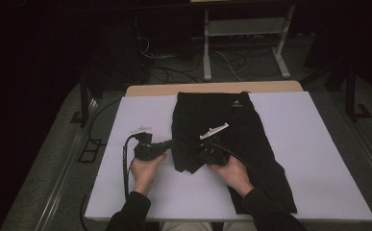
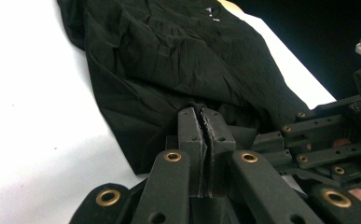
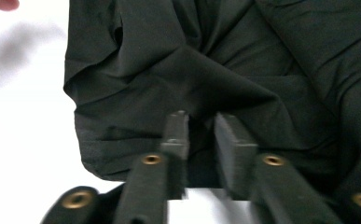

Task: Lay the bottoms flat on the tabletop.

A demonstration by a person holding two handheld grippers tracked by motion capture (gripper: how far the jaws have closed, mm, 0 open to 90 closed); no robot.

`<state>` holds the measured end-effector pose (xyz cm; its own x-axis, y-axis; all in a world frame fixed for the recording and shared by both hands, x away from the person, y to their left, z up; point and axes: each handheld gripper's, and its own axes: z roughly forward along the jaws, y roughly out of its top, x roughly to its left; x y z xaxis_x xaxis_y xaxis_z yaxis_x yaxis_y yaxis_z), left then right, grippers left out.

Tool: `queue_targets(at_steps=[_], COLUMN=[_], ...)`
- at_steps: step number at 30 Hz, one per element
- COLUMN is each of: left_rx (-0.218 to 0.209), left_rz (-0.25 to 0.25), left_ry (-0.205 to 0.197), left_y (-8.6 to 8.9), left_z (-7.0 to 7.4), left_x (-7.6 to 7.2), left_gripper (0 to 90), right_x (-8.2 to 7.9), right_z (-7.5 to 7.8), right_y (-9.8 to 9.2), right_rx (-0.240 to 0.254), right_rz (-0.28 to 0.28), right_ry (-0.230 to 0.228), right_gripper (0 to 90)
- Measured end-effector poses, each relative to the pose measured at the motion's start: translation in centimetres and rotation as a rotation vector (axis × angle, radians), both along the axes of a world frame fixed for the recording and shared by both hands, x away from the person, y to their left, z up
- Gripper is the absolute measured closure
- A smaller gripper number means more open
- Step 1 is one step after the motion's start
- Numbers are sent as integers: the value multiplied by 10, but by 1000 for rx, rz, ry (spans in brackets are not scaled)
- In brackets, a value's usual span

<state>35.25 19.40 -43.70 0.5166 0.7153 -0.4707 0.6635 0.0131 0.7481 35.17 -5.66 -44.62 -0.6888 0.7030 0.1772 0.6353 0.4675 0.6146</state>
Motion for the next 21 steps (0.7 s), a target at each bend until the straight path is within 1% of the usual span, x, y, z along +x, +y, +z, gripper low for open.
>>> queue_targets(at_steps=[1, 2, 4, 8, 9, 12, 16, 17, 19, 20, 21], left_rx=[2, 4, 4, -8, -11, -13, -23, -23, -29, -32, -35], left_rz=[-1, -1, -3, -8, -9, -19, -25, -25, -20, -17, -19], left_ry=[1, 2, 2, 3, 1, -10, -36, -38, -42, -39, -33], left_y=[0, 0, 1, 2, 2, -1, -5, -5, -5, -5, -5], left_z=[0, 0, 0, 1, 2, 7, 13, 13, 12, 12, 10], left_x=[0, 0, 0, 1, 1, 3, 7, 9, 11, 12, 12], left_gripper=[866, 865, 864, 857, 855, 834, 777, 754, 724, 700, 681], right_x=[0, 0, 2, 7, 8, 13, 20, 22, 27, 29, 31], right_z=[0, 0, -1, 1, 3, 11, 19, 21, 23, 24, 25], right_y=[1, 1, -1, -9, -12, -24, -40, -45, -54, -58, -61], right_rx=[-7, -3, 12, 46, 63, 124, 176, 184, 222, 238, 244], right_rz=[6, 9, 10, 11, 6, -13, -41, -49, -68, -79, -84], right_ry=[-4, 4, 25, 70, 81, 88, 99, 104, 116, 121, 121], right_gripper=[833, 856, 875, 883, 884, 886, 885, 885, 885, 886, 886])
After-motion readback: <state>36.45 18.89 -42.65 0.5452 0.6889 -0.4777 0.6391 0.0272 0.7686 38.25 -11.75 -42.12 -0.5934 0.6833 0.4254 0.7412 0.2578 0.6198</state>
